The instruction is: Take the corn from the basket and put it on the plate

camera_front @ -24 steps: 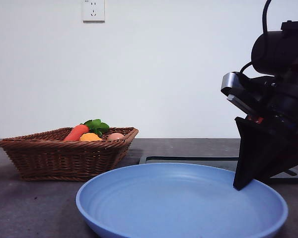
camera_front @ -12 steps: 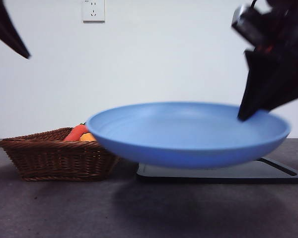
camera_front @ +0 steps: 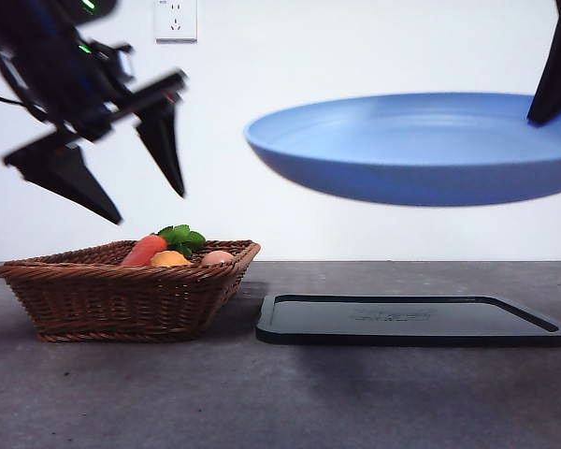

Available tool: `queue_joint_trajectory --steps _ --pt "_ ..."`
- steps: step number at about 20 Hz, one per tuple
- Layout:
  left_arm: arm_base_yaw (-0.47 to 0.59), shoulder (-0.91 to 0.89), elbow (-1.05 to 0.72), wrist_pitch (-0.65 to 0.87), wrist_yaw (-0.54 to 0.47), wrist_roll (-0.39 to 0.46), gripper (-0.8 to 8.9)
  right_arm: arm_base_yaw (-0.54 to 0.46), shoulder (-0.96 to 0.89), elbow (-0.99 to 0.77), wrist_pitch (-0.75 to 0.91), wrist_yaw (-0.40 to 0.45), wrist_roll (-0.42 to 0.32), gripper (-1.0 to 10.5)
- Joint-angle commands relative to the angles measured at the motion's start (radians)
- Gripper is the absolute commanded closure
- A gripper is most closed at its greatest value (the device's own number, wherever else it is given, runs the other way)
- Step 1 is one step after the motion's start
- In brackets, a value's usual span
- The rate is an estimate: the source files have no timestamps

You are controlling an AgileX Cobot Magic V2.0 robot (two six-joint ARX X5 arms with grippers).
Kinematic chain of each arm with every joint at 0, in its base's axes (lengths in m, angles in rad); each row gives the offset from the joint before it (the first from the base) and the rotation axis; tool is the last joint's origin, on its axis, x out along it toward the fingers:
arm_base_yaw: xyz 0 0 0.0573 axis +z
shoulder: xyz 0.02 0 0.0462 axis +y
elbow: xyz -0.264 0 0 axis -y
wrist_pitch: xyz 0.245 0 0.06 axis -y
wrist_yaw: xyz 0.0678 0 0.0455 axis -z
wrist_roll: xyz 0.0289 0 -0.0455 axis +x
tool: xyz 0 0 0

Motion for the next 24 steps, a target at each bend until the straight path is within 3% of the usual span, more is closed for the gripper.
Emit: queue_joint_trajectory --steps 1,5,14,19,24 --pt "-0.027 0.111 0.094 -0.018 -0.063 -0.005 4.23 -0.013 -0.016 0.016 0.004 -0.007 -0.004 9.5" --pt "-0.049 0.239 0.184 -0.077 -0.120 -0.012 4.23 -0.023 -0.034 0.016 0.003 -0.008 -0.005 9.5" --pt "-0.069 0.329 0.189 -0.070 -0.121 -0.040 4.25 -0.023 -0.034 0.016 0.014 -0.008 -0.024 9.5" --pt "-0.071 0.329 0.189 -0.102 -0.121 -0.040 6.40 -0.023 -0.034 0.016 0.014 -0.008 -0.029 9.5" --pt "-0.063 0.292 0.190 -0.113 -0.121 -0.050 6.51 -0.023 -0.034 0.016 0.013 -0.011 -0.031 9.5"
